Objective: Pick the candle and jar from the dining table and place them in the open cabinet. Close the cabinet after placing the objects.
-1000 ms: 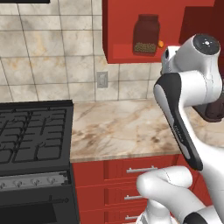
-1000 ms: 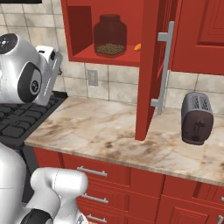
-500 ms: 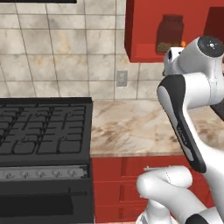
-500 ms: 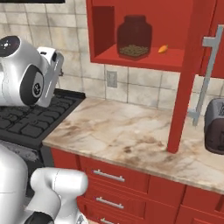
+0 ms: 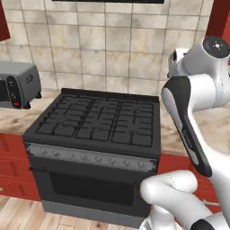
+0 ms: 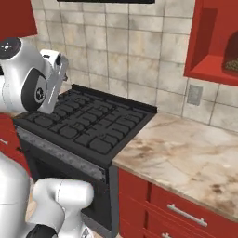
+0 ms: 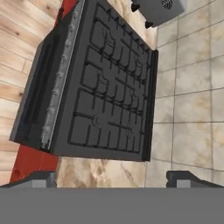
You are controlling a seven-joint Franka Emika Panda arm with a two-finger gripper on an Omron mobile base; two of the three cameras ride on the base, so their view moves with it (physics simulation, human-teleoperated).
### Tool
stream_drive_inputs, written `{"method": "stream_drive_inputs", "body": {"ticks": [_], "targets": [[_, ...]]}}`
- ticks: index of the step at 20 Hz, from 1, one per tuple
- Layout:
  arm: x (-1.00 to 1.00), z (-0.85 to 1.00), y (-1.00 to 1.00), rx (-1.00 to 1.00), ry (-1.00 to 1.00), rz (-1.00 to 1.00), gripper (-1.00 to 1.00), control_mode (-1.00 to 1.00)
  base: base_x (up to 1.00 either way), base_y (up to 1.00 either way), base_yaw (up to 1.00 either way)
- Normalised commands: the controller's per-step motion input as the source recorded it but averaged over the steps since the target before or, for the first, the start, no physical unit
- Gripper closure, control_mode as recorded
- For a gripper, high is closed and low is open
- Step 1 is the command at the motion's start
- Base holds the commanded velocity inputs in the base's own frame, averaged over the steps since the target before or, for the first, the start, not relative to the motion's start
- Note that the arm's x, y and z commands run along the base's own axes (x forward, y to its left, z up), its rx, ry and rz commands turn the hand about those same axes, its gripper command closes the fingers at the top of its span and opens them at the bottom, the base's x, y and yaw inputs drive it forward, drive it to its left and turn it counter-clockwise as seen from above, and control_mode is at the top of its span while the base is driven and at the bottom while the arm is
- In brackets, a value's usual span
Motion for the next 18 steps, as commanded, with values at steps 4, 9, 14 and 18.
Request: {"method": "stream_drive_inputs", "body": {"ticks": [4, 9, 14, 18], "targets": [[0.00, 0.00, 0.00, 0.00, 0.00, 0.00, -1.00, 1.00, -0.11, 0.96, 0.45], [0.00, 0.00, 0.00, 0.00, 0.00, 0.00, -1.00, 1.00, -0.16, 0.92, 0.46], [0.00, 0.00, 0.00, 0.00, 0.00, 0.00, -1.00, 1.00, -0.13, 0.87, 0.46], [0.00, 0.00, 0.00, 0.00, 0.00, 0.00, -1.00, 1.00, -0.03, 0.87, 0.46]]}}
